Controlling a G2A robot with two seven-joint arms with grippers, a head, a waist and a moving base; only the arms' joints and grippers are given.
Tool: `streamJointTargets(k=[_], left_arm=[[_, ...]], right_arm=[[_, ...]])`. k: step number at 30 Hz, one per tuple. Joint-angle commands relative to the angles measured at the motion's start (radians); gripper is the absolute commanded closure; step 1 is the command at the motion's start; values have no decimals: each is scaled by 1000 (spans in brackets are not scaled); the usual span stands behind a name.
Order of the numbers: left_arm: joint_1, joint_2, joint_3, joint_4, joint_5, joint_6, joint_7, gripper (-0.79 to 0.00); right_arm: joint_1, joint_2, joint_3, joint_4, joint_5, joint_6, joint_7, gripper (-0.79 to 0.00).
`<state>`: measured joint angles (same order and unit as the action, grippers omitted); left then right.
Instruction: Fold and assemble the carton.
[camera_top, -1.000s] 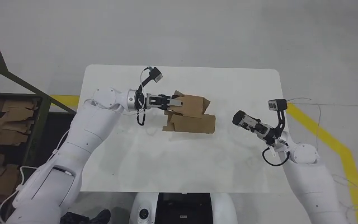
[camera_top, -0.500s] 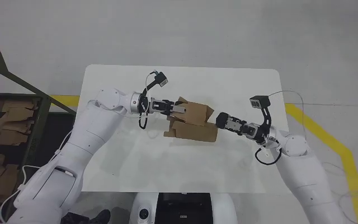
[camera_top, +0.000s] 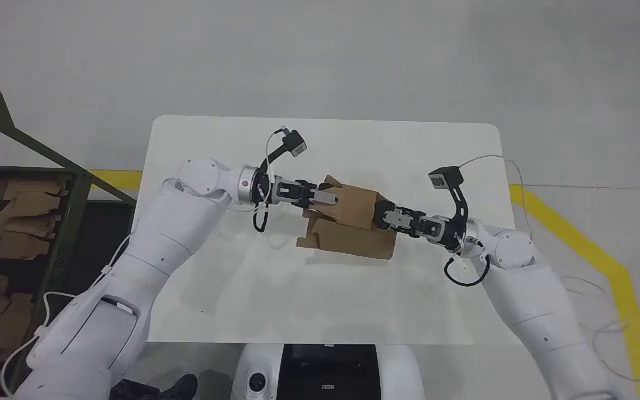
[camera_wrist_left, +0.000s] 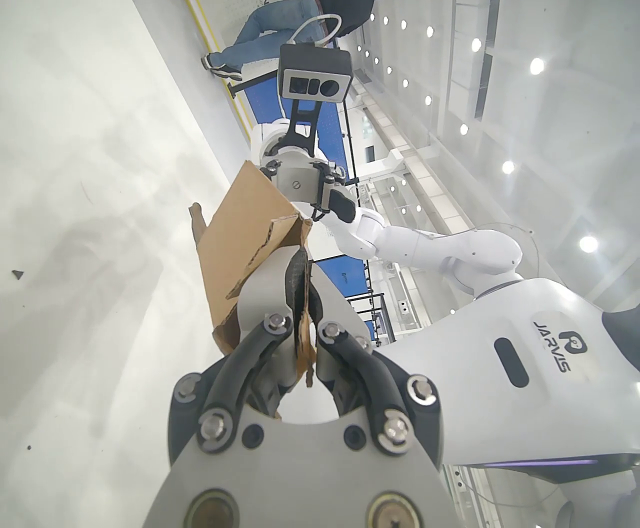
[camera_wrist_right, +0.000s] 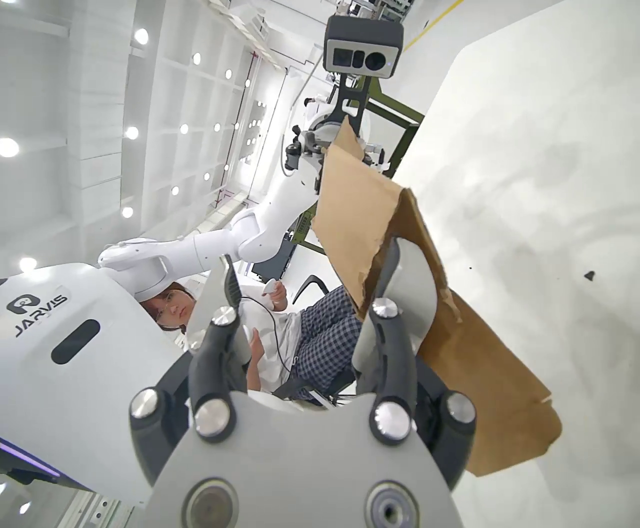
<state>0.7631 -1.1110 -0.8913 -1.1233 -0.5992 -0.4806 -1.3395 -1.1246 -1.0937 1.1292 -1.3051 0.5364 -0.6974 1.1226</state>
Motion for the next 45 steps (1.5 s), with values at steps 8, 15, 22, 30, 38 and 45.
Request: streamJointTargets(k=[8, 15, 22, 30, 38, 45], left_arm=[[0, 2, 5, -5, -9, 1, -1, 0], [-3, 5, 5, -6, -9, -1, 1, 0], [-3, 7, 15, -7, -7, 3, -3, 0], [-7, 7, 27, -1, -9, 4, -4, 0], [-11, 9, 35, -5, 4, 2, -2, 0], [-12, 11, 39, -7, 9, 4, -4, 0]], right_arm=[[34, -6, -47, 25, 24, 15, 15, -400], [63, -15, -84, 57, 55, 36, 36, -372], [85, -21, -105, 79, 76, 49, 49, -345], [102, -25, -117, 100, 87, 58, 58, -203], [102, -26, -122, 103, 93, 60, 60, -31], [99, -24, -120, 109, 79, 52, 52, 0]])
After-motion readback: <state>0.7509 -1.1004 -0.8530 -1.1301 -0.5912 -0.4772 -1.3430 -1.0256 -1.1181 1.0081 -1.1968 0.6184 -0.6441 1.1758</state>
